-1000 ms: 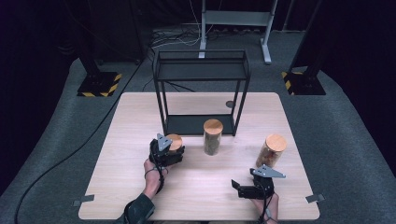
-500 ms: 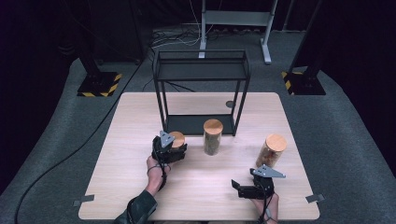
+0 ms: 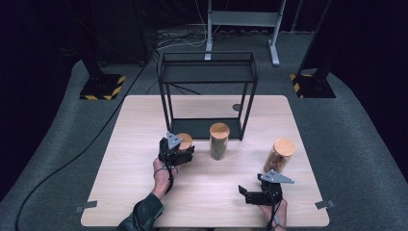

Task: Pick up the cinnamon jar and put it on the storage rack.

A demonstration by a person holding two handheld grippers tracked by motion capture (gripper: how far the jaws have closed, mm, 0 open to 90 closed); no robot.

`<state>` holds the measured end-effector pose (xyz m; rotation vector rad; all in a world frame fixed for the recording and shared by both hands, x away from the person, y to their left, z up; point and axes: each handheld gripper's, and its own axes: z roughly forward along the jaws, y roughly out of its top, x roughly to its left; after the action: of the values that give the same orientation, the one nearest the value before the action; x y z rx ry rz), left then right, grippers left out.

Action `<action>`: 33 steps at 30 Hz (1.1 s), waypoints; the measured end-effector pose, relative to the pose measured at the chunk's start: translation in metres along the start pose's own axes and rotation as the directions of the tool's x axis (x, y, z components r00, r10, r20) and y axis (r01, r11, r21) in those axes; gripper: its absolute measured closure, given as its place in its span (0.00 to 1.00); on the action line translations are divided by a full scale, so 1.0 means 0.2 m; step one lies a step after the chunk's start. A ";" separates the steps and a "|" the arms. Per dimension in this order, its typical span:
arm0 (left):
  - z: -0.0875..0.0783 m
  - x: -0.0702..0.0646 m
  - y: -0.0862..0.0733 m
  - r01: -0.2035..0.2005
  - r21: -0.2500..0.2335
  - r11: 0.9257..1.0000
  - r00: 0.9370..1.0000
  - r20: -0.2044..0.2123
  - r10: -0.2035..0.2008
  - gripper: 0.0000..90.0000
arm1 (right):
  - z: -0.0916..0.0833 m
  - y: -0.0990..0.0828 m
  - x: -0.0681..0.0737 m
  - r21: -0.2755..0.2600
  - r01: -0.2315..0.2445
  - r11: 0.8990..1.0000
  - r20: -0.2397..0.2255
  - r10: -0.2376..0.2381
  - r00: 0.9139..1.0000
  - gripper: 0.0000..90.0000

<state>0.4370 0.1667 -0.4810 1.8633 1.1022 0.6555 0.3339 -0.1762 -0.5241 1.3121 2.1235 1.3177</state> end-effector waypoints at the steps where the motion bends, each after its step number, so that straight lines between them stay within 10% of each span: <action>1: 0.00 0.00 0.00 0.000 0.002 1.000 1.000 -0.001 0.000 0.28 | 0.00 0.00 0.00 -0.001 0.001 1.000 0.000 -0.001 1.000 0.03; 33: 0.09 0.01 0.06 0.006 0.021 1.000 1.000 0.000 -0.006 0.28 | 0.00 0.00 0.00 0.000 0.001 1.000 -0.003 -0.001 1.000 0.03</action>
<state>0.4566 0.1590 -0.4802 1.8770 1.1188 0.6430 0.3340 -0.1762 -0.5242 1.3098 2.1261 1.3191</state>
